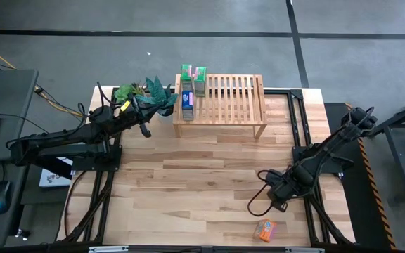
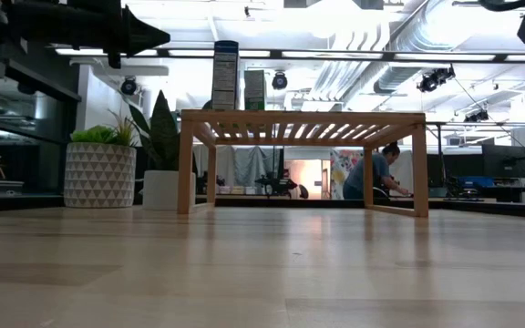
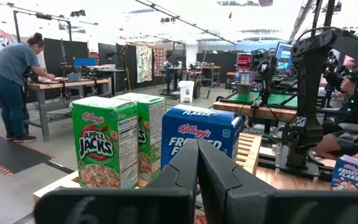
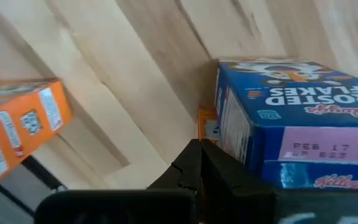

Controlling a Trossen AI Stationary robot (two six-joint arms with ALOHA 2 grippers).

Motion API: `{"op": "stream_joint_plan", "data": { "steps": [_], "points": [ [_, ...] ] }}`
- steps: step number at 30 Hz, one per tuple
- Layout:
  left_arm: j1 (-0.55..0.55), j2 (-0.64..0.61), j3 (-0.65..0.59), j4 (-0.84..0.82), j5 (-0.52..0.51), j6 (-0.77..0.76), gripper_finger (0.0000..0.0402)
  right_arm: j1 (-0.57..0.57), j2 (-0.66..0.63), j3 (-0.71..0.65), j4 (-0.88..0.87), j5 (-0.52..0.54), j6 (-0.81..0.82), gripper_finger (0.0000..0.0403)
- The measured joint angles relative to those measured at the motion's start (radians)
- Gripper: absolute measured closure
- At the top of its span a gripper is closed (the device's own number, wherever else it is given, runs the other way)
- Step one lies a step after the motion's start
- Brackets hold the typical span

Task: Stack cereal on shelf
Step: Put the blue cereal box on the shelf aligned with the other blue cereal box

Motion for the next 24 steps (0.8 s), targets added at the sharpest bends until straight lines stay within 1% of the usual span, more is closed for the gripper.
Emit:
{"op": "stream_joint_plan", "data": {
  "steps": [6,9,15,20,24],
  "points": [
    [0.000,0.000,0.000,0.000,0.000,0.000,0.0402,0.000,0.000,0.000,-0.022,0.061,0.006,0.0403],
    [0.000,0.000,0.000,0.000,0.000,0.000,0.0402,0.000,0.000,0.000,-0.035,0.108,0.045,0.0403],
    [0.000,0.000,0.000,0.000,0.000,0.000,0.0401,0.000,0.000,-0.001,-0.049,0.134,0.053,0.0403],
    [0.000,0.000,0.000,0.000,0.000,0.000,0.0401,-0.004,0.000,-0.001,-0.062,0.215,0.052,0.0403],
    [0.000,0.000,0.000,0.000,0.000,0.000,0.0402,-0.030,0.000,-0.001,-0.082,0.269,0.045,0.0403]
  ]
}}
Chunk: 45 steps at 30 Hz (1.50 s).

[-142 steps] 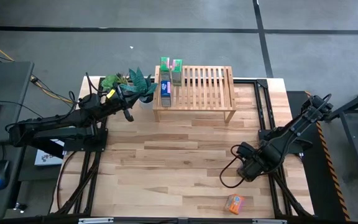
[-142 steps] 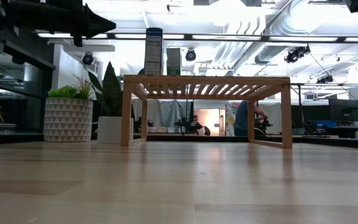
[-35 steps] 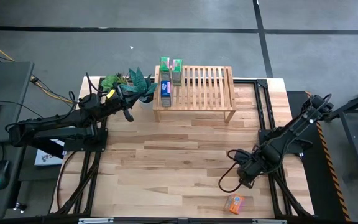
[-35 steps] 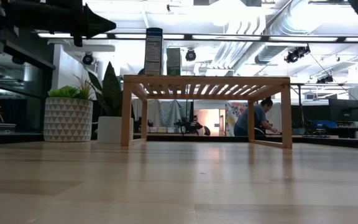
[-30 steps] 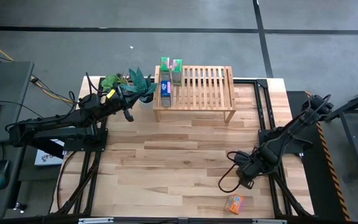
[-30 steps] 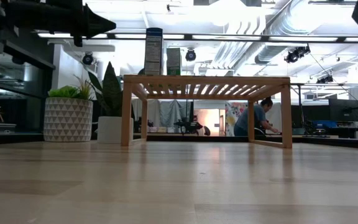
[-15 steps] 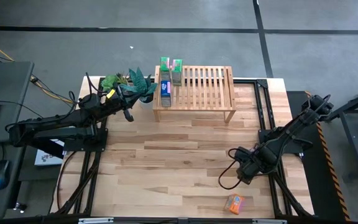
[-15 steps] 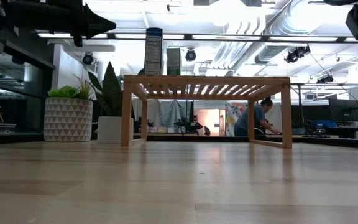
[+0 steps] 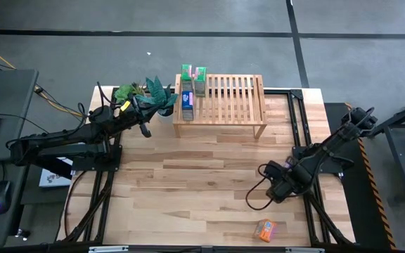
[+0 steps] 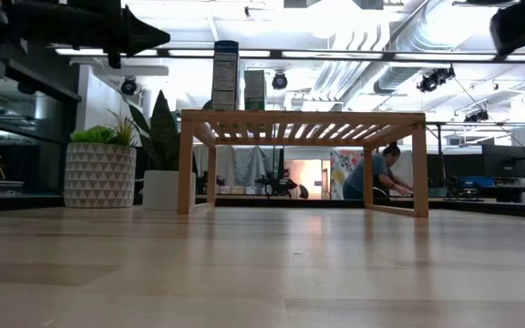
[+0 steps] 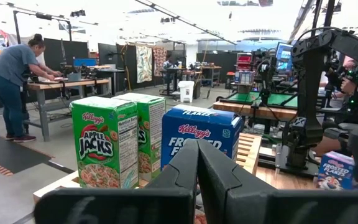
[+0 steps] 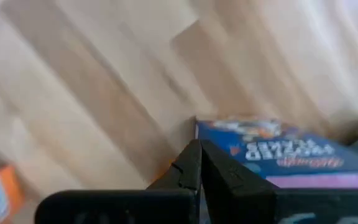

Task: Stack cereal on shelf
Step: Put the blue cereal box on the shelf aligned with the other blue cereal box

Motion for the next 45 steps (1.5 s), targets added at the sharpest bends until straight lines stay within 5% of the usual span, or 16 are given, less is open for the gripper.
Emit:
{"op": "stream_joint_plan", "data": {
  "steps": [9,15,20,25,29,36,41,45],
  "points": [
    [0.000,0.000,0.000,0.000,0.000,0.000,0.0401,-0.092,0.000,0.002,-0.016,0.172,-0.048,0.0403],
    [0.000,0.000,0.000,0.000,0.000,0.000,0.0402,-0.127,0.000,0.107,-0.006,0.255,-0.250,0.0403],
    [0.000,0.000,0.000,0.000,0.000,0.000,0.0402,-0.134,-0.001,0.281,-0.045,0.220,-0.432,0.0403],
    [0.000,0.000,0.000,0.000,0.000,0.000,0.0402,-0.138,-0.001,0.394,-0.113,0.167,-0.425,0.0397],
    [0.000,0.000,0.000,-0.001,0.000,0.000,0.0401,-0.141,-0.001,0.434,-0.210,0.145,-0.330,0.0353],
    [0.000,0.000,0.000,-0.001,0.000,0.000,0.0402,-0.140,0.000,0.416,-0.326,0.122,-0.206,0.0209],
    [0.000,0.000,0.000,-0.001,0.000,0.001,0.0401,-0.138,-0.001,0.373,-0.359,0.010,-0.282,0.0133],
    [0.000,0.000,0.000,-0.001,0.000,0.001,0.0401,-0.122,-0.001,0.311,-0.375,-0.106,-0.409,0.0110]
  ]
}}
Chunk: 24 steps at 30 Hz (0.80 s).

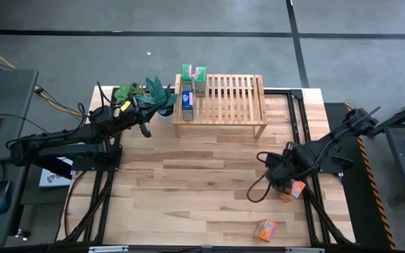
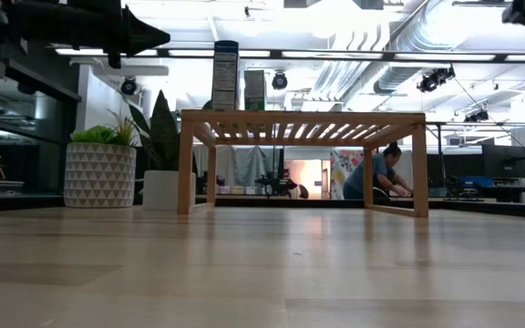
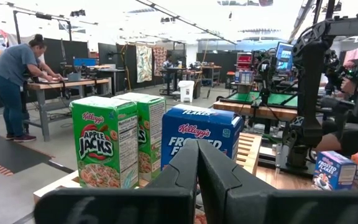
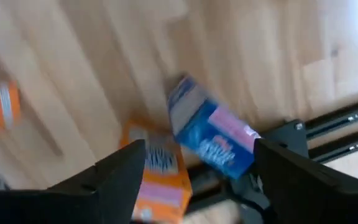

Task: Stack cereal on shelf
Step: Put the blue cereal box on the shelf aligned with the other blue cereal box

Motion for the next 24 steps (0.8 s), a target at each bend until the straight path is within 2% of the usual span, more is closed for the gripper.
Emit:
{"op": "stream_joint_plan", "data": {
  "steps": [5,10,13,21,24],
  "points": [
    [0.000,0.000,0.000,0.000,0.000,0.000,0.0402,0.002,0.000,-0.067,0.000,-0.090,-0.258,0.0107],
    [0.000,0.000,0.000,0.000,0.000,0.000,0.0401,0.002,0.000,-0.096,0.001,-0.026,-0.378,0.0107],
    [0.000,0.000,0.000,0.000,0.000,0.000,0.0401,0.002,0.000,-0.113,-0.005,-0.025,-0.459,0.0107],
    [0.000,0.000,0.000,0.000,0.000,0.000,0.0401,0.002,0.000,-0.211,-0.003,-0.059,-0.531,0.0107],
    [0.000,0.000,0.000,0.000,0.000,0.000,0.0402,0.002,0.000,-0.235,0.002,-0.032,-0.550,0.0107]
  ]
}}
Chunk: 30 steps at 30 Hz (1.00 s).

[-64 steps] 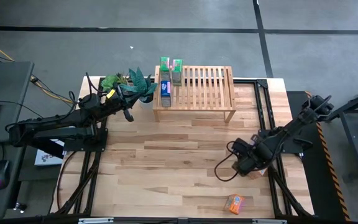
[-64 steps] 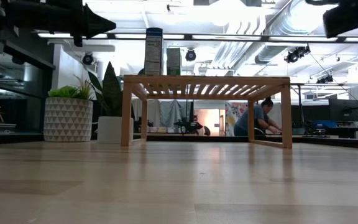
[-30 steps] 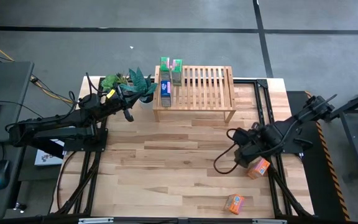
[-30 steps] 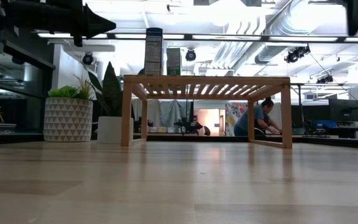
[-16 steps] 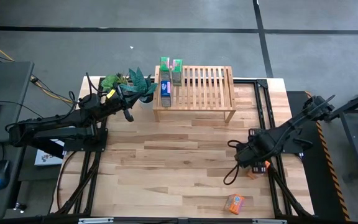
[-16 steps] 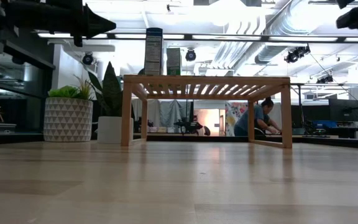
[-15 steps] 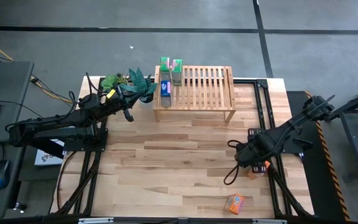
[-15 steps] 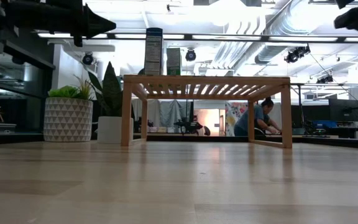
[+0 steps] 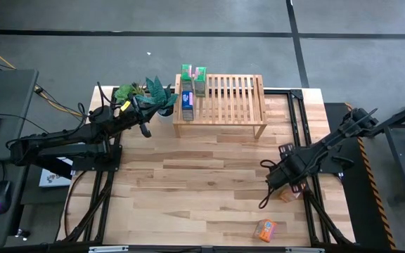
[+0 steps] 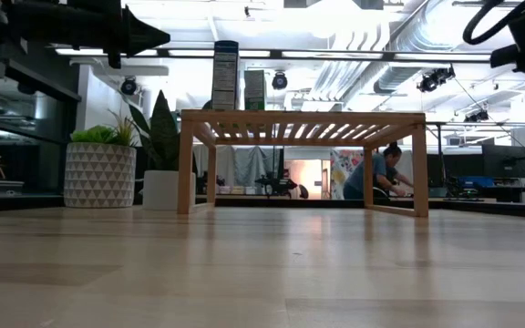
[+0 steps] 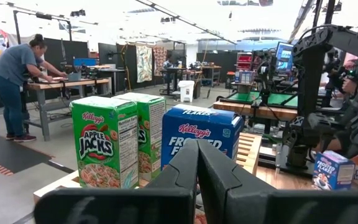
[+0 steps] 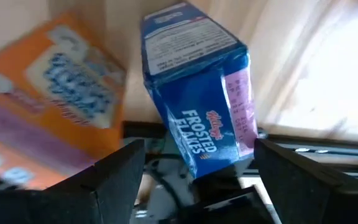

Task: Stack cereal on shelf
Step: Put the blue cereal box on the shelf aligned with the other blue cereal box

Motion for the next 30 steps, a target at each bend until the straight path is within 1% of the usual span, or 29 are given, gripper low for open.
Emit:
{"op": "stream_joint_plan", "data": {
  "steps": [4,6,13,18,24,30],
  "points": [
    [0.000,0.000,0.000,0.000,0.000,0.000,0.0401,0.000,0.000,-0.003,0.003,0.077,-0.011,0.0107],
    [0.000,0.000,0.000,0.000,0.000,0.000,0.0402,0.000,0.000,0.005,0.003,0.090,-0.019,0.0107],
    [0.000,0.000,0.000,0.000,0.000,0.000,0.0401,0.000,0.000,0.013,0.008,0.085,-0.029,0.0107],
    [0.000,0.000,0.000,0.000,0.000,0.000,0.0401,0.000,0.000,-0.009,0.054,0.029,-0.031,0.0107],
    [0.000,0.000,0.000,0.000,0.000,0.000,0.0402,0.000,0.000,-0.061,0.131,0.033,-0.028,0.0107],
    [0.000,0.000,0.000,0.000,0.000,0.000,0.0401,0.000,0.000,-0.064,0.154,0.041,-0.026,0.0107]
  ]
}}
